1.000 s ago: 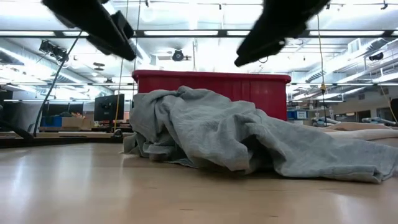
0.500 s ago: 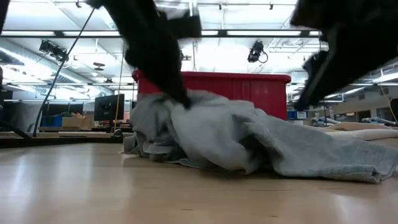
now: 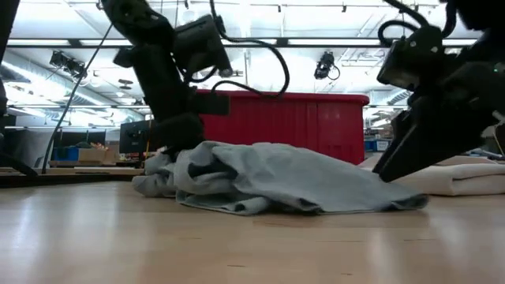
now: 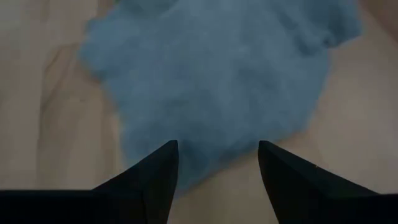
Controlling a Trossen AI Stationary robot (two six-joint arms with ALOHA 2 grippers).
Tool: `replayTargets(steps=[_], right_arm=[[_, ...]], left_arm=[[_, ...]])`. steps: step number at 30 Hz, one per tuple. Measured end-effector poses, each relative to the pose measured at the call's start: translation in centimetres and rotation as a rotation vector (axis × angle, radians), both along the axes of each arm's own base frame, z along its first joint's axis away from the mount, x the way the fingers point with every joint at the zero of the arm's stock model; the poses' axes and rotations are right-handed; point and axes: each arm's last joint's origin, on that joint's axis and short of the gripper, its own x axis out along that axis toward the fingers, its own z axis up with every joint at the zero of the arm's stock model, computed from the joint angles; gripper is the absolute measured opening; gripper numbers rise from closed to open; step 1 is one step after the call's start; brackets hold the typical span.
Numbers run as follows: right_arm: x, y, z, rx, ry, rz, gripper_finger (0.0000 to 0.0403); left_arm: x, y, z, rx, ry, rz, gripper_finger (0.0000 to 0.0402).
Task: Fold Laundry from Bin
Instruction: Fold the gray shirt
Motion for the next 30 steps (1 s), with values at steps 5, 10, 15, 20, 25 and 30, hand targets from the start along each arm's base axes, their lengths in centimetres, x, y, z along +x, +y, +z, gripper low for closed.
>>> replayTargets(steps=[5, 10, 15, 20, 25, 30], right_arm=[[0.5, -1.4, -0.3, -0.006, -0.003, -0.003, 0.0228], [0.8, -1.8, -0.2, -0.021, -0.001, 0.018, 0.0228], [0.9, -3.0, -0.1, -0.233, -0.020, -0.076, 0.0228], [0.5, -4.3, 1.3, -0.394, 0.040, -0.242, 0.0228], [0.8, -4.0, 4.9, -0.449, 0.057, -0.316, 0.0220], [1.3, -2.4, 8.3, -0.368, 0.016, -0.256, 0.0212]], left_arm=[[-0.1, -2.0, -0.5, -0.021, -0.063, -0.044, 0.0164], [0.2, -4.4, -0.4, -0.055, -0.145, -0.130, 0.0164], [0.9, -7.2, 0.2, -0.076, -0.277, -0.279, 0.0164], [0.8, -8.2, 2.8, 0.030, -0.302, -0.209, 0.0164], [-0.2, -9.7, 6.2, 0.085, -0.358, -0.209, 0.0164], [-1.0, -12.3, 7.5, 0.000, -0.434, -0.296, 0.0164]])
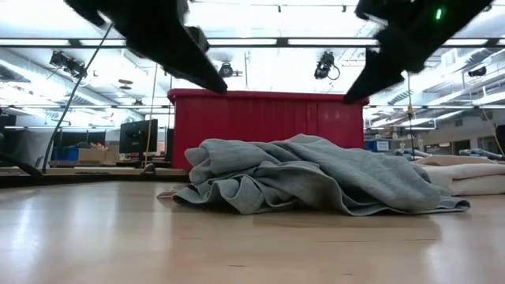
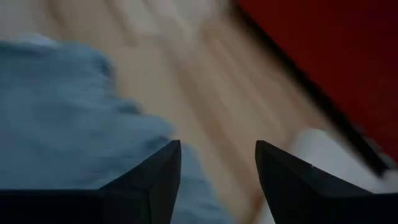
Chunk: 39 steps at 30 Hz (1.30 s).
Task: Fold Laundry from Bin
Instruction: Fold the gray shirt
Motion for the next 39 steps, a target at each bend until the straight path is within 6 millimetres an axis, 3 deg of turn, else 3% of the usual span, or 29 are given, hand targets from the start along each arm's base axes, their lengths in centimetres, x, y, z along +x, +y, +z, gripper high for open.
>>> replayTargets(steps=[5, 10, 18, 22, 25, 30, 32, 39], right_arm=[[0.9, 2.8, 0.6, 0.251, -0.056, 0.212, 0.0211], [3.0, 6.9, -3.0, 0.164, -0.133, 0.365, 0.0211], [6.4, 9.4, -5.9, -0.060, -0.088, 0.402, 0.0211], [7.4, 9.2, -6.4, -0.040, 0.060, 0.428, 0.0211], [7.2, 8.5, -5.5, 0.037, 0.161, 0.352, 0.0211], [6.2, 7.0, -4.1, 0.111, 0.326, 0.182, 0.0211], [6.4, 6.9, -4.1, 0.158, 0.312, 0.165, 0.0211], [6.2, 6.4, -7.0, 0.183, 0.395, 0.118, 0.0211]], left_arm=[[0.3, -1.2, -1.7, -0.035, 0.028, 0.016, 0.0164], [1.6, -0.7, -4.5, 0.039, 0.052, 0.076, 0.0164], [4.5, 4.8, -7.8, 0.130, 0.096, 0.217, 0.0164], [5.2, 8.0, -7.6, 0.187, 0.110, 0.244, 0.0164], [5.1, 9.1, -6.9, 0.153, 0.114, 0.245, 0.0164], [4.5, 7.9, -7.0, 0.037, 0.171, 0.107, 0.0164], [4.2, 6.8, -7.1, 0.023, 0.200, 0.030, 0.0164], [3.1, 1.4, -6.5, 0.077, 0.145, -0.317, 0.0164]])
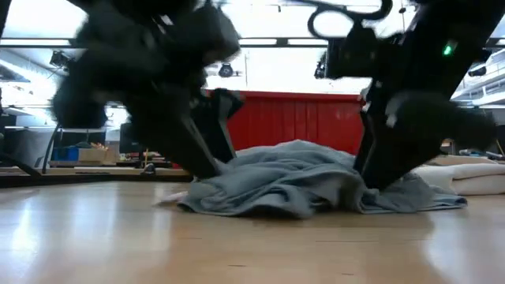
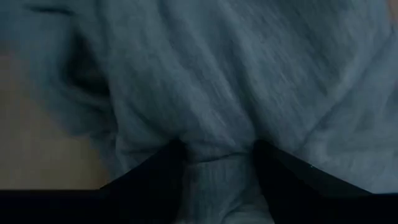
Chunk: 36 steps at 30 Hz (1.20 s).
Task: Fold Laundry from Bin
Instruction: Fold the gray shirt
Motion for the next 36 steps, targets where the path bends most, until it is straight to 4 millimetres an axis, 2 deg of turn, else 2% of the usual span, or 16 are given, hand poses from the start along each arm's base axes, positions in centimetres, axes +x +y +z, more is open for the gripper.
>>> replayTargets(steps=[4, 7, 9, 12, 18, 23, 28, 36], right_arm=[[0.0, -1.4, -1.0, -0.096, 0.065, -0.027, 0.0211], [-0.2, -3.2, -1.1, -0.282, 0.088, -0.070, 0.0211], [-0.1, -4.2, -0.5, -0.383, 0.028, -0.145, 0.0210], [0.1, -4.9, 1.4, -0.418, -0.086, -0.269, 0.0206], [-0.3, -3.6, 4.0, -0.399, -0.125, -0.266, 0.0197], [-0.9, -1.8, 4.4, -0.384, -0.112, -0.181, 0.0196], [-1.4, -0.9, 4.4, -0.386, -0.112, -0.145, 0.0196], [-1.5, -0.7, 4.4, -0.381, -0.121, -0.146, 0.0196]], left_arm=[[-0.5, -2.1, 0.8, 0.006, -0.064, -0.100, 0.0164], [-0.6, -3.1, 1.2, 0.000, -0.107, -0.143, 0.0164], [-0.7, -3.2, 1.2, 0.002, -0.109, -0.148, 0.0164], [-0.6, -3.1, 1.2, 0.000, -0.112, -0.133, 0.0164], [-0.5, -2.6, 1.4, 0.112, -0.156, 0.010, 0.0164], [-0.1, -1.6, 1.8, 0.293, -0.239, 0.181, 0.0164], [0.3, -0.7, 1.7, 0.256, -0.231, 0.233, 0.0164], [1.0, 0.9, 1.0, 0.172, -0.186, 0.236, 0.0164]])
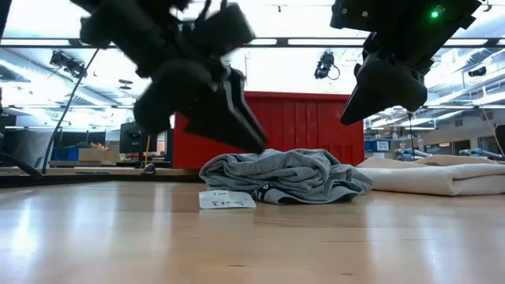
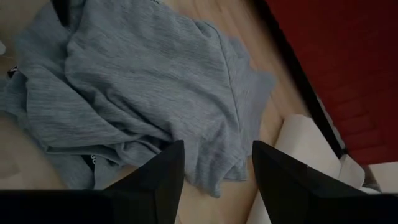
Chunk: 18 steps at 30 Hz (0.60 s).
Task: Fold Laundry from Bin
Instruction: Fold the gray shirt
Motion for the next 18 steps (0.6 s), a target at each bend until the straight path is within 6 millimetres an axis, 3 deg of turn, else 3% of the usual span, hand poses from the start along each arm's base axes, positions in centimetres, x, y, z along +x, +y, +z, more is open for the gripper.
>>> replayTargets(steps=[6, 9, 12, 15, 18], right_arm=[[0.2, 0.2, -0.1, 0.037, -0.024, -0.001, 0.0196], [0.3, 0.3, -0.1, 0.047, -0.024, -0.002, 0.0196], [0.3, 0.3, -0.1, 0.051, -0.032, -0.002, 0.0196], [0.4, 0.4, -0.1, 0.064, -0.037, 0.001, 0.0196], [0.6, 0.8, -0.2, 0.090, -0.035, 0.030, 0.0196]], left_arm=[[0.8, 1.5, -2.6, 0.096, 0.086, -0.024, 0.0163], [1.1, 2.1, -2.9, 0.168, 0.081, -0.013, 0.0148], [1.3, 2.3, -2.6, 0.234, 0.050, 0.012, 0.0100], [1.4, 2.1, -1.9, 0.260, 0.012, 0.011, 0.0024], [1.5, 1.4, -0.8, 0.272, -0.067, 0.026, 0.0011]])
